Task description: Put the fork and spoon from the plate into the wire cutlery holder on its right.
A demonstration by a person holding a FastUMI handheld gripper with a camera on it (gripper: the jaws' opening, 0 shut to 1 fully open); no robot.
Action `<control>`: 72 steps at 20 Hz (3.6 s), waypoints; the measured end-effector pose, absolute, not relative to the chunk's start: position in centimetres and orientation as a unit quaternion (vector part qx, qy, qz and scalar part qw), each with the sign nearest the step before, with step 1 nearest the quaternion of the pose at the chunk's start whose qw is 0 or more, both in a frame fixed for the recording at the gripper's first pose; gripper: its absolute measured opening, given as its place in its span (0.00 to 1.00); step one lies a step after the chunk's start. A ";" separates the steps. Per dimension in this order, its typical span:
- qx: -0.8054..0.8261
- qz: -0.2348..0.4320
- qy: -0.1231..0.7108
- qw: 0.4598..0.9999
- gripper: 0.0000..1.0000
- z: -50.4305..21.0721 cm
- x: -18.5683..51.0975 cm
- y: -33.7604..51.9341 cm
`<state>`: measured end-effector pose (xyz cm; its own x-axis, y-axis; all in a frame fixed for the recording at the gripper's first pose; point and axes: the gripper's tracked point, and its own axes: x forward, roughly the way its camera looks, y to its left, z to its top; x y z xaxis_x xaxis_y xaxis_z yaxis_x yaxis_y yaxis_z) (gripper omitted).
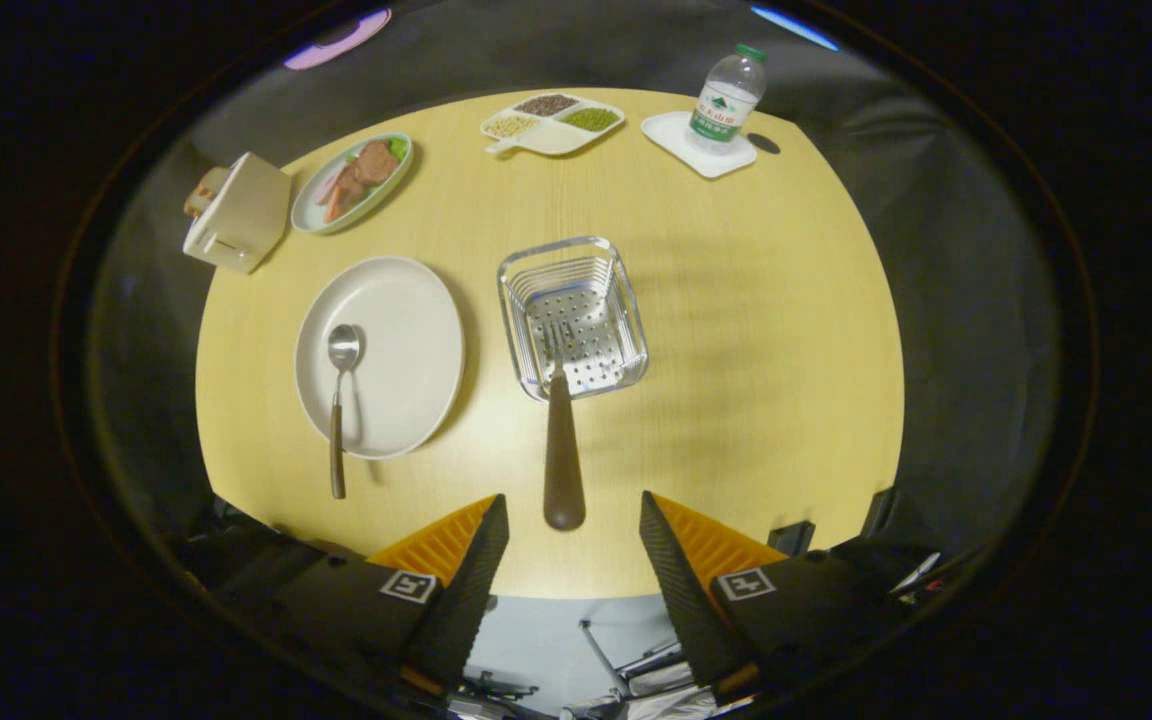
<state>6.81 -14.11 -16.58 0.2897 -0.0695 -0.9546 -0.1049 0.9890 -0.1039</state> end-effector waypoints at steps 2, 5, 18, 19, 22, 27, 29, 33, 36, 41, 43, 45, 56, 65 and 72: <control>-0.059 0.014 0.586 0.808 0.92 -15.8 6.7 -13.4; -0.046 0.024 0.574 0.817 0.92 -14.8 6.1 -12.0; -0.009 0.102 0.559 0.823 0.93 -15.3 4.1 -0.9; -0.017 0.108 0.562 0.820 0.93 -16.0 3.9 -0.3; -0.024 0.126 0.582 0.803 0.93 -19.1 3.0 2.0; -0.034 0.150 0.613 0.775 0.93 -23.0 1.5 5.2; -0.044 0.147 0.616 0.773 0.93 -24.3 1.7 6.0; -0.041 0.149 0.631 0.760 0.93 -26.6 1.7 7.7; -0.048 0.149 0.638 0.754 0.93 -28.3 1.5 8.2; -0.040 0.130 0.650 0.747 0.60 -30.4 1.8 8.0; -0.041 0.121 0.653 0.746 0.46 -30.8 2.0 7.6; -0.038 0.114 0.660 0.742 0.33 -30.9 2.0 7.3; -0.056 0.149 0.615 0.772 0.06 -28.2 2.1 6.8; -0.011 0.154 0.591 0.792 0.06 -22.4 0.9 5.3; 0.010 0.113 0.564 0.818 0.06 -15.6 3.1 -0.6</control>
